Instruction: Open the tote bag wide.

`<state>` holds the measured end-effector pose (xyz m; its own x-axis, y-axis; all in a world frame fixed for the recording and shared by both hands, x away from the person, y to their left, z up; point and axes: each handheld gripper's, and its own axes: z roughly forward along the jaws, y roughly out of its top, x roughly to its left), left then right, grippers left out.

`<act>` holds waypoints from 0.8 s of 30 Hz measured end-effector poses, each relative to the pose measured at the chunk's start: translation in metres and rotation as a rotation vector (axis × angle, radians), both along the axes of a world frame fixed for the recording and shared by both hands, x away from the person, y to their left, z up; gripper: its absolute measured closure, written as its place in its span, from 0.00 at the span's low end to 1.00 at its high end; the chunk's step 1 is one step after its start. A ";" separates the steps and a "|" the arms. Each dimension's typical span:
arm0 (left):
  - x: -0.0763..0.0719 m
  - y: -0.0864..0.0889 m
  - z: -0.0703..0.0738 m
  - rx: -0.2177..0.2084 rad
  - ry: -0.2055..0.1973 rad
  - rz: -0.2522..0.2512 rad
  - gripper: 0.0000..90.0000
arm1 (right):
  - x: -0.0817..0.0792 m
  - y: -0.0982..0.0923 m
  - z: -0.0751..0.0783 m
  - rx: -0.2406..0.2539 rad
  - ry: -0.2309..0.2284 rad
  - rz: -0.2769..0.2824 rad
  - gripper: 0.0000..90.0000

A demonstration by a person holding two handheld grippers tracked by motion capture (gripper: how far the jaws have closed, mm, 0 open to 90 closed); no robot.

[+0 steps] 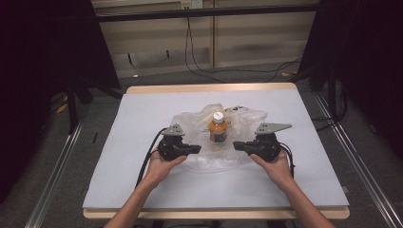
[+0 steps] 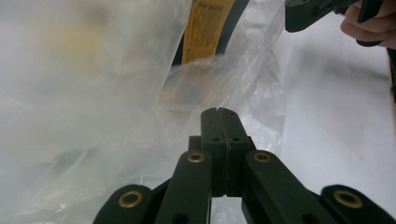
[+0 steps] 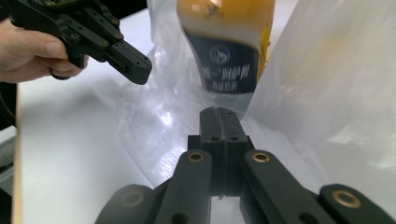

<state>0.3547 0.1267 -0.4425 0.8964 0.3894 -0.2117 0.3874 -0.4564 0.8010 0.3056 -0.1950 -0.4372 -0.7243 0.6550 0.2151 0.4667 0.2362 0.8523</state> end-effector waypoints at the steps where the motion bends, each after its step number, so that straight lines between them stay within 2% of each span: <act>1: -0.001 0.000 0.003 -0.003 -0.004 -0.002 1.00 | -0.002 -0.002 0.004 0.007 -0.007 -0.002 1.00; 2: -0.001 0.000 0.005 -0.009 -0.006 -0.005 1.00 | -0.005 -0.006 0.014 0.006 -0.028 -0.008 1.00; 3: -0.001 0.000 0.008 -0.003 -0.017 -0.010 1.00 | -0.007 -0.008 0.019 0.017 -0.040 -0.007 1.00; 5: 0.001 -0.002 0.012 -0.018 -0.017 -0.005 1.00 | -0.008 -0.013 0.028 0.037 -0.051 -0.009 1.00; 6: 0.003 -0.003 0.015 -0.016 -0.027 -0.003 1.00 | -0.008 -0.013 0.028 0.037 -0.051 -0.009 1.00; 10: 0.006 -0.009 0.027 -0.025 -0.049 -0.012 1.00 | -0.002 -0.018 0.044 0.041 -0.071 -0.020 1.00; 11: 0.009 -0.012 0.034 -0.017 -0.064 -0.020 1.00 | 0.003 -0.018 0.053 0.039 -0.082 -0.021 1.00; 14: 0.012 -0.016 0.042 -0.025 -0.073 -0.024 1.00 | 0.009 -0.018 0.060 0.033 -0.091 -0.018 1.00; 17: 0.018 -0.019 0.053 -0.012 -0.092 -0.027 1.00 | 0.024 -0.019 0.074 0.027 -0.099 -0.017 1.00; 20: 0.027 -0.022 0.061 -0.011 -0.104 -0.027 1.00 | 0.033 -0.018 0.081 0.025 -0.105 -0.019 1.00; 23: 0.039 -0.022 0.068 -0.021 -0.112 -0.006 1.00 | 0.048 -0.017 0.088 0.026 -0.112 -0.030 1.00; 24: 0.044 -0.022 0.068 -0.037 -0.112 0.003 1.00 | 0.052 -0.016 0.088 0.021 -0.115 -0.031 1.00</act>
